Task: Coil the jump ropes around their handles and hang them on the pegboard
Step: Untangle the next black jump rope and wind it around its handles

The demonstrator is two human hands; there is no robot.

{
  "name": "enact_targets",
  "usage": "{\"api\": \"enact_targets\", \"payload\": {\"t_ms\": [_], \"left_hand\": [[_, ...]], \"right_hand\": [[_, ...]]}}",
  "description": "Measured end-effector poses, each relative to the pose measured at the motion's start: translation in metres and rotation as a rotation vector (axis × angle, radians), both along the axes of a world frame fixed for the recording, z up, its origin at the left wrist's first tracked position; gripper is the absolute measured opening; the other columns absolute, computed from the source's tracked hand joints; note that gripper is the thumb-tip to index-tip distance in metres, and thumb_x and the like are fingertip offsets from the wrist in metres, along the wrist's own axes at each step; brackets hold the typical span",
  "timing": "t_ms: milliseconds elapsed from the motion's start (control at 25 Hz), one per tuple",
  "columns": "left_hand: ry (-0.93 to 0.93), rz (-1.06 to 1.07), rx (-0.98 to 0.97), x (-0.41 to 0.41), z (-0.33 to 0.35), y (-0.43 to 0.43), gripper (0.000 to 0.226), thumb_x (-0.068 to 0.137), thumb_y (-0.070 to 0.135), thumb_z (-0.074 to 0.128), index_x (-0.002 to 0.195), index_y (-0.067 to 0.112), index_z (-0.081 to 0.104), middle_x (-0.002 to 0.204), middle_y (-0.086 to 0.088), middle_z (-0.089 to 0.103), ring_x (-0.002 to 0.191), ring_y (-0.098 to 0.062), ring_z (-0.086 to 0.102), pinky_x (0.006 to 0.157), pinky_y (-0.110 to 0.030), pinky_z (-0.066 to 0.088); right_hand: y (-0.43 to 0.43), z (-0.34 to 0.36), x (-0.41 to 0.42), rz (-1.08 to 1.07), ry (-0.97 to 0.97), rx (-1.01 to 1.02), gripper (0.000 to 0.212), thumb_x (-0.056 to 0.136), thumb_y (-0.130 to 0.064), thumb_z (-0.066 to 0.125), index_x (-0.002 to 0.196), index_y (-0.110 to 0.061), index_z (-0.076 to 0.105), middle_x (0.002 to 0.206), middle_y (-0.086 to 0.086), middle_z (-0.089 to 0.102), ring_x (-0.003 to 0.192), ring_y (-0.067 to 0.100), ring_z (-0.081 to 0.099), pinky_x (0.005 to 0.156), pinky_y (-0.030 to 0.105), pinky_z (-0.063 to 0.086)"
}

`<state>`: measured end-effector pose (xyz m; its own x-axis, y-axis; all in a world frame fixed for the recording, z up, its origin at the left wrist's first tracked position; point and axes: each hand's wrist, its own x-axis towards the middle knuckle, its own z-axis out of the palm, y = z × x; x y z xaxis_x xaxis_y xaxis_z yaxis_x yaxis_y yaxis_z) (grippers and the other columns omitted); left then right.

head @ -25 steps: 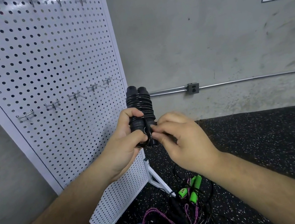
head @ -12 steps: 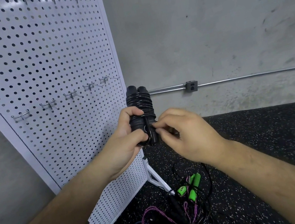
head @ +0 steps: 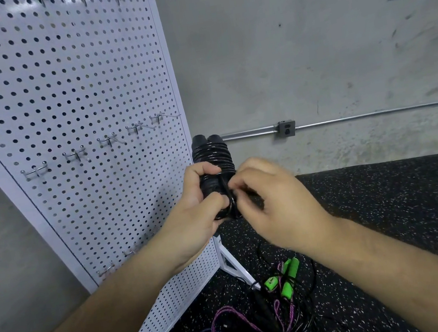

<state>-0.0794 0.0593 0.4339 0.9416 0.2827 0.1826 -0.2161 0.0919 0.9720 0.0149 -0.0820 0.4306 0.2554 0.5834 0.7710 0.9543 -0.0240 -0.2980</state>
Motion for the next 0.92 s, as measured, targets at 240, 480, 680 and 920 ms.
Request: {"api": "enact_targets", "payload": {"t_ms": [240, 480, 680, 920], "left_hand": [[-0.136, -0.028, -0.139, -0.002, 0.009, 0.009, 0.043, 0.076, 0.001, 0.052, 0.112, 0.024, 0.051, 0.114, -0.014, 0.062, 0.099, -0.021, 0.060, 0.083, -0.033, 0.055], [-0.146, 0.001, -0.078, -0.002, 0.013, 0.016, 0.041, 0.082, 0.003, 0.057, 0.116, 0.023, 0.047, 0.113, -0.015, 0.067, 0.100, -0.025, 0.070, 0.085, -0.033, 0.058], [-0.103, -0.076, -0.045, -0.002, 0.010, 0.020, 0.040, 0.084, 0.005, 0.060, 0.117, 0.027, 0.051, 0.119, -0.016, 0.064, 0.106, -0.023, 0.064, 0.091, -0.035, 0.054], [-0.112, -0.118, -0.048, -0.002, 0.003, 0.017, 0.042, 0.086, 0.004, 0.060, 0.122, 0.023, 0.050, 0.118, -0.009, 0.065, 0.109, -0.020, 0.063, 0.098, -0.037, 0.054]], "right_hand": [[0.001, 0.001, -0.002, 0.090, 0.159, 0.062, 0.021, 0.095, -0.010, 0.066, 0.114, -0.008, 0.074, 0.106, -0.003, 0.064, 0.105, 0.016, 0.061, 0.091, 0.035, 0.051], [-0.012, 0.006, 0.016, -0.030, -0.008, -0.091, 0.039, 0.094, -0.034, 0.069, 0.131, -0.021, 0.064, 0.118, -0.013, 0.062, 0.115, 0.010, 0.053, 0.099, 0.036, 0.046], [-0.008, 0.003, 0.023, -0.012, -0.121, -0.020, 0.019, 0.095, -0.019, 0.069, 0.111, -0.010, 0.075, 0.099, -0.003, 0.068, 0.097, 0.017, 0.059, 0.085, 0.033, 0.051], [0.003, 0.003, 0.008, 0.031, 0.065, 0.025, 0.013, 0.095, -0.016, 0.067, 0.105, -0.013, 0.073, 0.097, -0.006, 0.062, 0.097, 0.014, 0.058, 0.086, 0.032, 0.050]]}}
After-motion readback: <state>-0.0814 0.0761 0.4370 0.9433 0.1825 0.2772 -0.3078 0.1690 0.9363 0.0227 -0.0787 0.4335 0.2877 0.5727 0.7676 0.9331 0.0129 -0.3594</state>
